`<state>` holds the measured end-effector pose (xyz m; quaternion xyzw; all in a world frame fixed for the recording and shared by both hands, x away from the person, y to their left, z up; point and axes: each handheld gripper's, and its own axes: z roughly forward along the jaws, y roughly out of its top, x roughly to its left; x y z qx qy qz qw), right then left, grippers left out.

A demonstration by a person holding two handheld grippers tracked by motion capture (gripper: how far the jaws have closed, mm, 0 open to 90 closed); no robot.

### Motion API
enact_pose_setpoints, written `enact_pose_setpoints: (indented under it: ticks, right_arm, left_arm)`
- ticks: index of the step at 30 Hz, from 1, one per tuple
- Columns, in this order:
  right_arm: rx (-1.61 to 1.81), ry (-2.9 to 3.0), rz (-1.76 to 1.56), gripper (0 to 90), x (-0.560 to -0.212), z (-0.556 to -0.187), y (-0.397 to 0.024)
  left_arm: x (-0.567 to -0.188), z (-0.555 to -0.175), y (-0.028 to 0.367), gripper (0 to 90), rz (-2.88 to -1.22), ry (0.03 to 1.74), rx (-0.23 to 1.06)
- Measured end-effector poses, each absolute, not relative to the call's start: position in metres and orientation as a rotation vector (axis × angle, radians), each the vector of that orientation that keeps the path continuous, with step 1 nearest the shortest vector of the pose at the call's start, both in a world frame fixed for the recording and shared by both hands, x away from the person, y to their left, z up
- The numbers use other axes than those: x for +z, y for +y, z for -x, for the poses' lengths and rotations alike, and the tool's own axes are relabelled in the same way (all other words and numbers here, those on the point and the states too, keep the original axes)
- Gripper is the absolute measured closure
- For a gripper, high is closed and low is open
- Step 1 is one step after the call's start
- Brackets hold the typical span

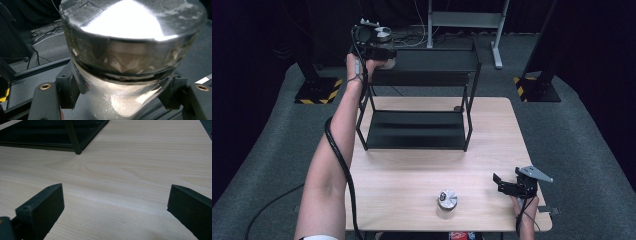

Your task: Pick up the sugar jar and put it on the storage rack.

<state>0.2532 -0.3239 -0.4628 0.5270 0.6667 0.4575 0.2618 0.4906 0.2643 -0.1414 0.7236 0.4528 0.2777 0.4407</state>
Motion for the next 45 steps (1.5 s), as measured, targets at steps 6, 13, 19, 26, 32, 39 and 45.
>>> enact_pose_setpoints:
  ticks: [6,13,19,26,32,39,45]
  right_arm:
    - [1.238,1.805,-1.426,0.0,-0.463,-0.253,-0.324]
    - [1.239,1.803,-1.426,0.0,-0.463,-0.253,-0.324]
    - [1.235,1.806,-1.424,0.0,-0.463,-0.253,-0.323]
    - [1.232,1.808,-1.422,0.0,-0.463,-0.254,-0.323]
    - [1.230,1.807,-1.422,0.0,-0.462,-0.253,-0.323]
    - [1.228,1.808,-1.422,0.0,-0.462,-0.253,-0.322]
    - [1.221,1.812,-1.423,0.0,-0.462,-0.254,-0.322]
  left_arm:
    - [-0.139,-0.491,0.265,30.3,-1.801,1.132,0.683]
    - [-0.129,-0.485,0.265,21.7,-1.824,1.163,0.679]
    - [-0.118,-0.472,0.269,10.0,-1.880,1.165,0.663]
    - [-0.116,-0.453,0.275,4.6,-1.962,1.127,0.663]
    - [-0.132,-0.436,0.279,3.0,-2.010,1.090,0.672]
    - [-0.163,-0.420,0.289,2.4,-2.050,1.080,0.670]
    - [-0.202,-0.399,0.295,2.4,-2.084,1.055,0.657]
